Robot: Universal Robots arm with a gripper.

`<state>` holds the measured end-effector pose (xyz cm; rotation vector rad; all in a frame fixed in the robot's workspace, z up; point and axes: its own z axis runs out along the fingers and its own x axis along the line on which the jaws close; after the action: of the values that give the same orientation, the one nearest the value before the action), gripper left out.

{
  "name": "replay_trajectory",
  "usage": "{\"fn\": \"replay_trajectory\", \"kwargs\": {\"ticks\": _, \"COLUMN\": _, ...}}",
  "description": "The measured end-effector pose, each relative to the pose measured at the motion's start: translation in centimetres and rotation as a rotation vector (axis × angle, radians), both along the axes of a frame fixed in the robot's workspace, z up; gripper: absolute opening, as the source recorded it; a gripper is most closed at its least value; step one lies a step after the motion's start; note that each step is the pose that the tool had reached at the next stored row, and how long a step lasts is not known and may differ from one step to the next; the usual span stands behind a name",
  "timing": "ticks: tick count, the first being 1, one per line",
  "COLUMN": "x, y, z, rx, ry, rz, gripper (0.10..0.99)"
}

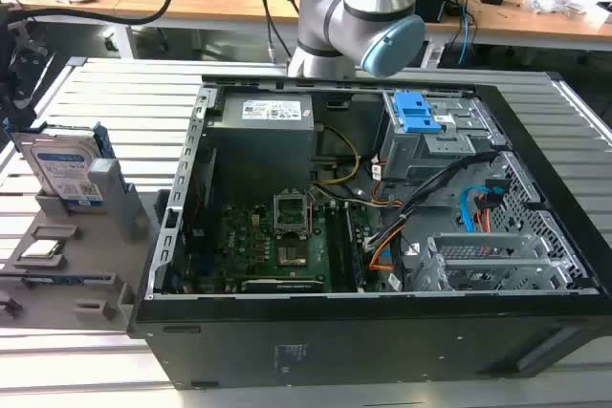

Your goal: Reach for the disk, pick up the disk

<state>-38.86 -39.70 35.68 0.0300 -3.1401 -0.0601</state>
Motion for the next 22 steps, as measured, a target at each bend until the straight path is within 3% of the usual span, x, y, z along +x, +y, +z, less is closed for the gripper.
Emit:
{"fn": "replay_trajectory", "kwargs": {"ticks": 7, "x": 0.0, "y": 0.0, "z": 0.0, "rx": 0.0, "ry": 0.0, "rz": 0.091, "gripper": 0.106}}
{"fn": "replay_trajectory", "kwargs": {"ticks": 16, "x": 0.0, "y": 0.0, "z": 0.0, "rx": 0.0, "ry": 0.0, "rz": 0.256, "gripper": 0.106}}
{"fn": "replay_trajectory", "kwargs": {"ticks": 20, "x": 0.0, "y": 0.0, "z": 0.0, "rx": 0.0, "ry": 0.0001, "rz": 0.382, "gripper": 0.106}}
{"fn": "replay_trajectory", "kwargs": {"ticks": 22, "x": 0.0, "y": 0.0, "z": 0.0, "rx": 0.0, "ry": 0.0, "rz": 0.414, "gripper": 0.106}}
